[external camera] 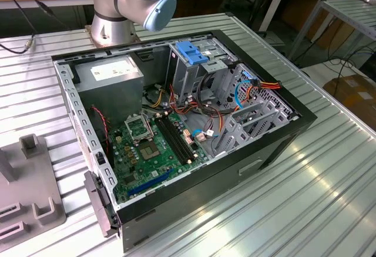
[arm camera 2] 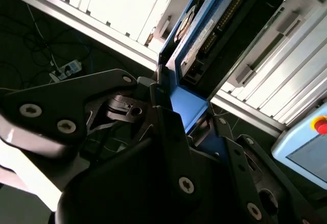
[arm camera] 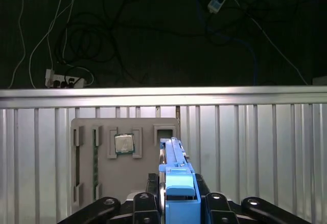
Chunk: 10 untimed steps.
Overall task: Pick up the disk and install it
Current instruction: 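Pick up the disk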
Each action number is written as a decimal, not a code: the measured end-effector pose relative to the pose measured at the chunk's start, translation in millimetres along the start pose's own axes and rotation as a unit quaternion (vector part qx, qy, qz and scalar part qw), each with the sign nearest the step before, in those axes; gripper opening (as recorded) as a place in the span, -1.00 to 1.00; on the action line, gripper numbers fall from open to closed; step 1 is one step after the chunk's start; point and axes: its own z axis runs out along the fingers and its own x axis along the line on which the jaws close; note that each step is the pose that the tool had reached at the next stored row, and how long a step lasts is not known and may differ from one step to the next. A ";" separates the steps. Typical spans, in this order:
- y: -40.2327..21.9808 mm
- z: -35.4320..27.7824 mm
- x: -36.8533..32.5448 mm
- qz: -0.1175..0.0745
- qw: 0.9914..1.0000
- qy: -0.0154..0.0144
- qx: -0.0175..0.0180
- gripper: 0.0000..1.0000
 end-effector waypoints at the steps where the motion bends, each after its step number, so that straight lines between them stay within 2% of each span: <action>1: 0.0 -2.9 -0.1 0.000 1.000 0.000 0.000 -0.25; 10: 0.3 -20.2 -0.6 0.000 1.000 0.000 0.000 -0.25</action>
